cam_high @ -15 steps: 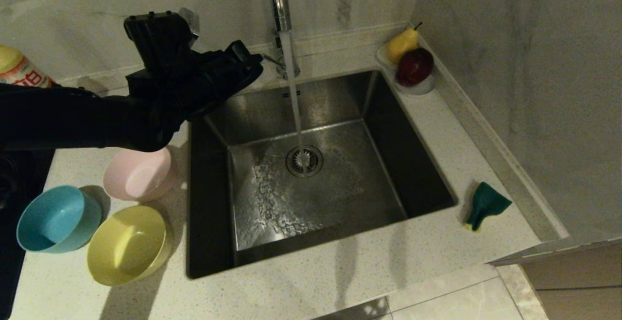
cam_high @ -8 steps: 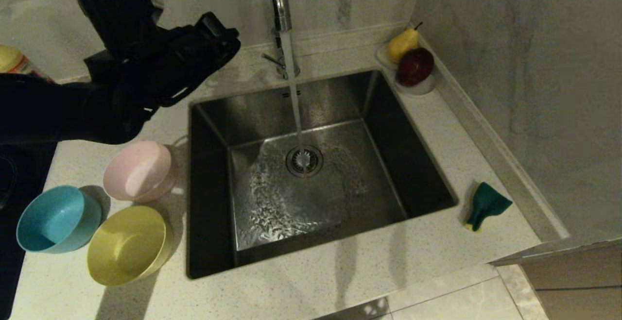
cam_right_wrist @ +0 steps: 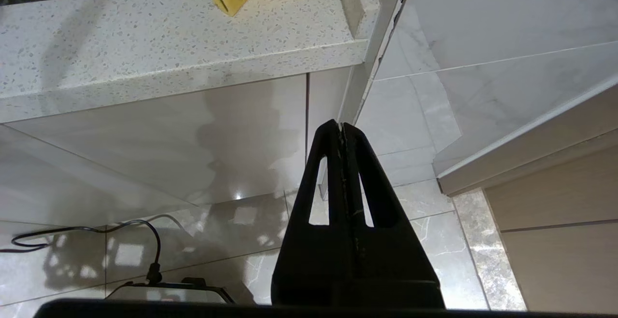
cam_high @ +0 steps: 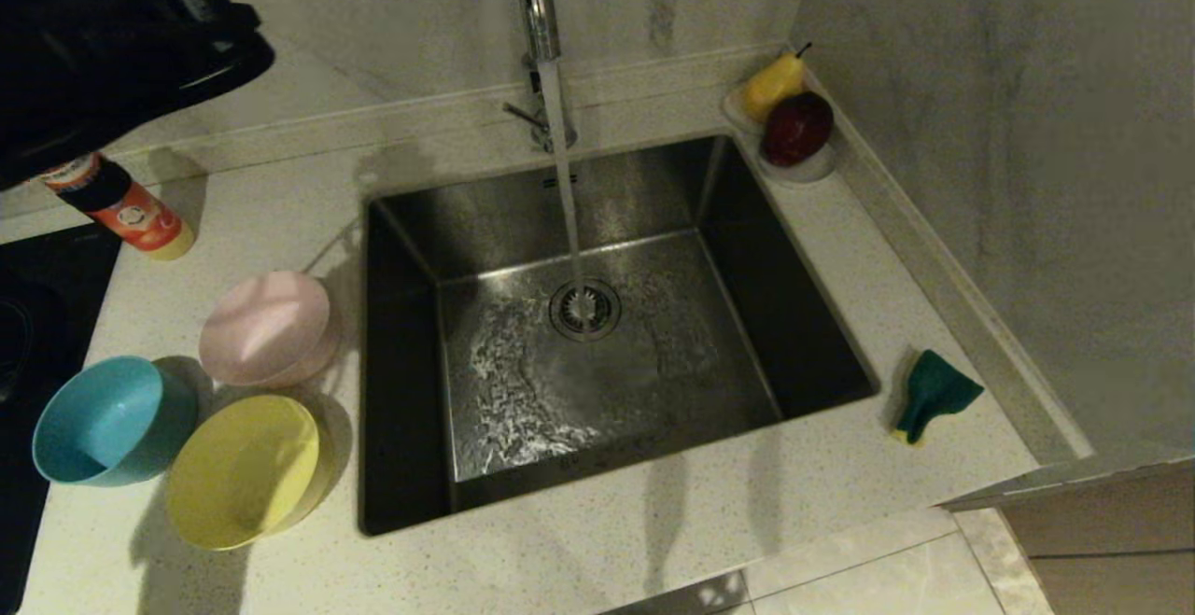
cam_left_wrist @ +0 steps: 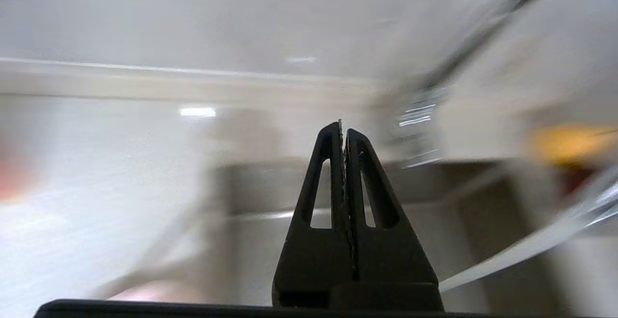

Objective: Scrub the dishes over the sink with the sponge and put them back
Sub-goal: Turn on the faucet

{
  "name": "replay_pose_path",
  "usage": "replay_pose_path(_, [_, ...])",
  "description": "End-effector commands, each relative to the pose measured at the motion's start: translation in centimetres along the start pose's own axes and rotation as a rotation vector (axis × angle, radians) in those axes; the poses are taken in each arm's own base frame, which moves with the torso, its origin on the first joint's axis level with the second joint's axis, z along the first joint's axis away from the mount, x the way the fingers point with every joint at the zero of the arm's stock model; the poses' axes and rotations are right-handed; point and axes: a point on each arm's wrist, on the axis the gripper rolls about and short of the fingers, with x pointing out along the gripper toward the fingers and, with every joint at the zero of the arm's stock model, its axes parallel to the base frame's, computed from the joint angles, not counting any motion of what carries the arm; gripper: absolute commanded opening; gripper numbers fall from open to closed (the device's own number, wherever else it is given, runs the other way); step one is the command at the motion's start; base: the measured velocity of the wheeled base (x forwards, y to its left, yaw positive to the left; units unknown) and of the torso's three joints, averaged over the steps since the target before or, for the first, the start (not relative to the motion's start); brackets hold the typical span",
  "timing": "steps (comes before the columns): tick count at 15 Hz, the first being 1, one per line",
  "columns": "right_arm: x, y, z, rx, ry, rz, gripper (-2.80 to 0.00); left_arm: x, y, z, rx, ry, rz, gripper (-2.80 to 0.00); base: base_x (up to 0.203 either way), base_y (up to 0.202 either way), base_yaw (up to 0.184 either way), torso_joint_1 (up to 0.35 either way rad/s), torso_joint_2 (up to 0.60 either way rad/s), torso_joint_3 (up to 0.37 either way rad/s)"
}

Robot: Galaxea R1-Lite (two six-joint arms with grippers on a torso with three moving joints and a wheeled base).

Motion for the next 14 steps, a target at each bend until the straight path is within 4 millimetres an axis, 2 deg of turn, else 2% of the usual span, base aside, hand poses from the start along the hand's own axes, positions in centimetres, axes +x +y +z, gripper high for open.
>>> replay_pose_path(1, [0.0,0.0,0.0,0.0,0.0,0.0,-2.8,-6.2,1.6,2.5,0.072,-0.051,0.101,-2.8,0.0,0.0,0.0,0.0,0.0,0.0])
replay_pose_path(4, [0.0,0.0,0.0,0.0,0.0,0.0,-2.8,-11.4,3.1,3.6,0.174,-0.054,0.21,-2.8,0.0,0.0,0.0,0.0,0.0,0.0])
replay_pose_path(8, [0.0,0.0,0.0,0.0,0.0,0.0,-2.8,-19.5,5.1,4.8,0.284,-0.126,0.282,-2.8,0.0,0.0,0.0,0.0,0.0,0.0])
replay_pose_path(10, [0.0,0.0,0.0,0.0,0.0,0.0,-2.8,-22.9,6.1,3.5,0.289,-0.148,0.297,-2.8,0.0,0.0,0.0,0.0,0.0,0.0])
replay_pose_path(11, [0.0,0.0,0.0,0.0,0.0,0.0,-2.8,-24.1,6.7,2.1,0.297,-0.133,0.321,-2.8,0.0,0.0,0.0,0.0,0.0,0.0])
replay_pose_path(14, [0.0,0.0,0.0,0.0,0.0,0.001,-2.8,-27.0,8.1,-1.7,0.319,-0.092,0.434,-2.8,0.0,0.0,0.0,0.0,0.0,0.0])
